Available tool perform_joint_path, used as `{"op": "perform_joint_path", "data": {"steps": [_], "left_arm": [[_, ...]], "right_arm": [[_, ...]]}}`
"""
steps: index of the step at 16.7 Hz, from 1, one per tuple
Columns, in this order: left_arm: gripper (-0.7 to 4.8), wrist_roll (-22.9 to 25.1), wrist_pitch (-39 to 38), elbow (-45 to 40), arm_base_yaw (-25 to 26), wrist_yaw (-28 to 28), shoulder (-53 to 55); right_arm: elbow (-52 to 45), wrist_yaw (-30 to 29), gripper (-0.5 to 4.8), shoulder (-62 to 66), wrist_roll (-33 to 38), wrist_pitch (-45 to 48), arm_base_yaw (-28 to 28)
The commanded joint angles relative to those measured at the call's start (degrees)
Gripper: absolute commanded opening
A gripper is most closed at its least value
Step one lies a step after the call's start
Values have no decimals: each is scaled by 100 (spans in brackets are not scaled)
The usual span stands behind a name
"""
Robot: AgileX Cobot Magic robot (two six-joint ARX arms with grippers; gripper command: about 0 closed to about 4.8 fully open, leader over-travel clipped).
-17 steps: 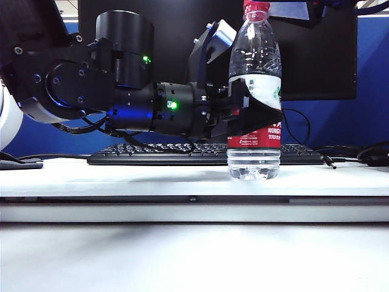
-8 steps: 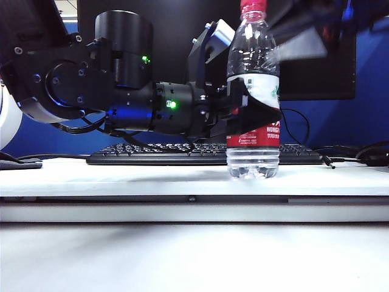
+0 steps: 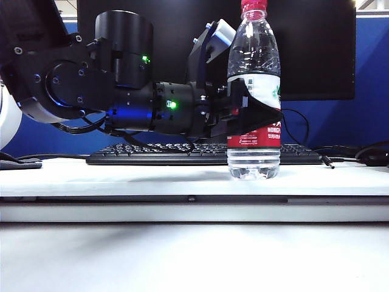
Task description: Unscrew the cap from the plastic bottle on the table.
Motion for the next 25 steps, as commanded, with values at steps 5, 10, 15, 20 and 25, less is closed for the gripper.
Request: {"op": "perform_joint_path", "data": {"steps": [5,10,15,20,25], "left_arm": [[273,24,-98,-15,-15,44,4],[273,24,-98,-15,-13,55,4],[273,24,-101,-15,-15,57,4],[273,24,-98,-15,-15,61,4],[273,48,-96,-15,-15,55,4]], "right_arm": [[-793,6564,341,-1067,1467,1700,3187],[-1333,8594,336,122,688,4221,4857],[-1276,8419,305,992,1071,4238,4730],[-1276,8336,264,1023,1360,4135,4457],[-1276,8177,204,1123,1517,4009,4419]]}}
